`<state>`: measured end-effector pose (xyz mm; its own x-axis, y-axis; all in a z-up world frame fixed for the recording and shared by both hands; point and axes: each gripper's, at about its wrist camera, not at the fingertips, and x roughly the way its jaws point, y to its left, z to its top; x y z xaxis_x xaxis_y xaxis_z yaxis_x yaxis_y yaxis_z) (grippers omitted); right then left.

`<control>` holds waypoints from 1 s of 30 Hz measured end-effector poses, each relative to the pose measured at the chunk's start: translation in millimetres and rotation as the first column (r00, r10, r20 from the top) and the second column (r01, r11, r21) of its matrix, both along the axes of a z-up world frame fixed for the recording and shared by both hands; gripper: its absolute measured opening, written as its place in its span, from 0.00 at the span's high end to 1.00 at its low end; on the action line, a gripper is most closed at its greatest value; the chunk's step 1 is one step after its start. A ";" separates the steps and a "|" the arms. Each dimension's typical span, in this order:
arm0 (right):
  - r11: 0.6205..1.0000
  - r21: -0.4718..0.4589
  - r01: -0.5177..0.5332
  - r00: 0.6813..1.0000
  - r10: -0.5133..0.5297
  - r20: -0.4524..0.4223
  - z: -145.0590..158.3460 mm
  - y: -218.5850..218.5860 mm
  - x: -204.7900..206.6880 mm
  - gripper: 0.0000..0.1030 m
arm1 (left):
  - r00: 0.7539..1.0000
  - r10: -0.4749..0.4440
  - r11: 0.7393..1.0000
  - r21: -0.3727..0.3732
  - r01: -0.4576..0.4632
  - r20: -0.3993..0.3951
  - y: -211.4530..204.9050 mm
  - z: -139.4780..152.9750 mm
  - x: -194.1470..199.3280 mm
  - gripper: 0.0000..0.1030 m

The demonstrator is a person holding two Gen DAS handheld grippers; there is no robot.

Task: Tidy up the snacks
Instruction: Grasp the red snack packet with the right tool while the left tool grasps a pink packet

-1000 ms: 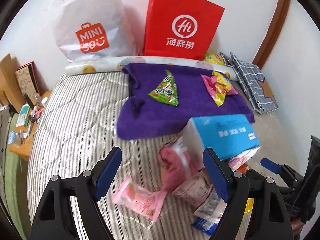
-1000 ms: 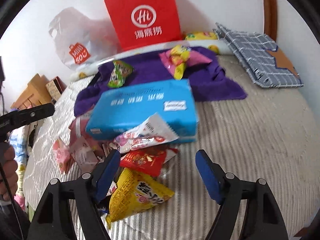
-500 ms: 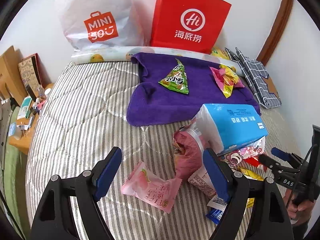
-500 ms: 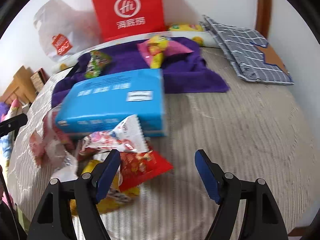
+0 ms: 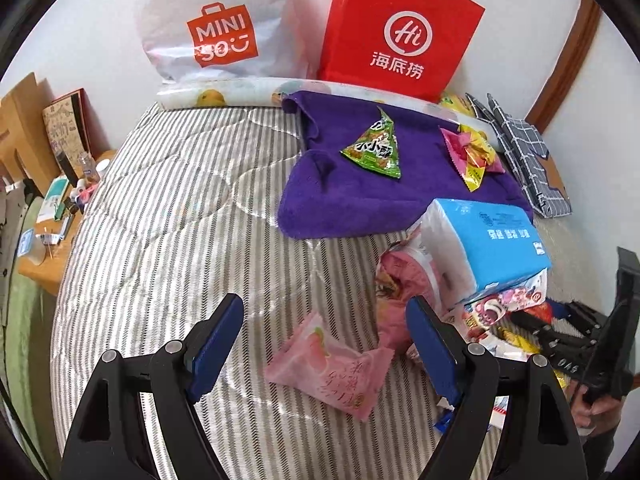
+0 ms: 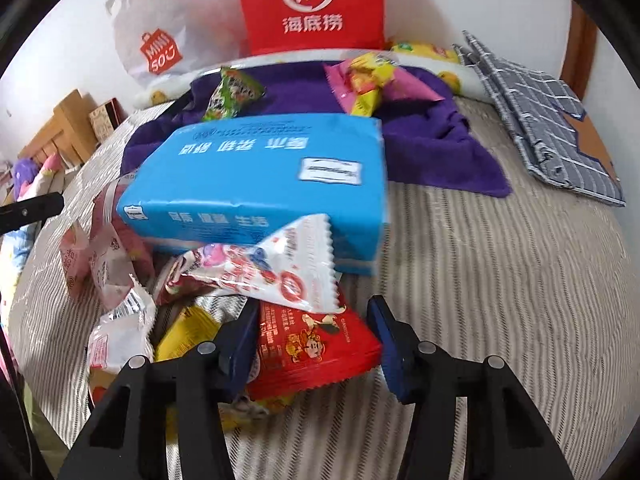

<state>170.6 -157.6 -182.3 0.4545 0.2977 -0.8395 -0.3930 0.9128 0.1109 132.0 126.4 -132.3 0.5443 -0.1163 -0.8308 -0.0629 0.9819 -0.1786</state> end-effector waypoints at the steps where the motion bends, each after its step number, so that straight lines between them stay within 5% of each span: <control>1: 1.000 -0.006 0.011 1.000 -0.011 0.018 2.5 -6.5 -2.9 0.51 | 1.000 -0.001 1.000 0.002 0.001 0.002 1.1 0.0 -0.6 0.20; 11: 0.970 0.007 0.244 0.963 -0.244 0.115 9.6 -78.0 -13.9 0.51 | 0.995 -0.080 0.997 0.016 0.081 -0.053 -11.6 -23.4 -0.4 0.20; 19: 0.961 0.020 0.275 0.955 -0.276 0.108 -0.3 -78.1 -2.6 0.49 | 0.994 -0.081 0.995 0.046 0.084 -0.069 -14.7 -47.5 -11.1 0.22; 20: 0.961 0.014 0.276 0.955 -0.276 0.109 -1.5 -77.1 -1.3 0.49 | 0.994 -0.087 0.993 0.073 0.092 -0.062 -17.5 -47.0 -13.0 0.24; 23: 0.960 -0.009 0.280 0.953 -0.276 0.126 -4.9 -73.1 3.5 0.49 | 0.995 -0.092 0.986 0.136 0.096 -0.041 -22.9 -46.8 -18.5 0.53; 24: 0.960 -0.017 0.280 0.953 -0.276 0.125 -6.2 -72.4 5.3 0.49 | 0.997 -0.079 0.986 0.142 0.082 -0.024 -22.2 -44.4 -19.8 0.74; 27: 0.963 -0.005 0.270 0.958 -0.268 0.105 -8.2 -72.3 8.9 0.49 | 0.998 -0.064 0.996 0.058 0.064 0.015 -15.2 -39.9 -18.3 0.74; 30: 0.961 -0.002 0.275 0.958 -0.274 0.087 -10.7 -72.4 12.0 0.49 | 0.998 -0.068 0.995 0.069 0.066 0.014 -18.7 -44.4 -14.6 0.74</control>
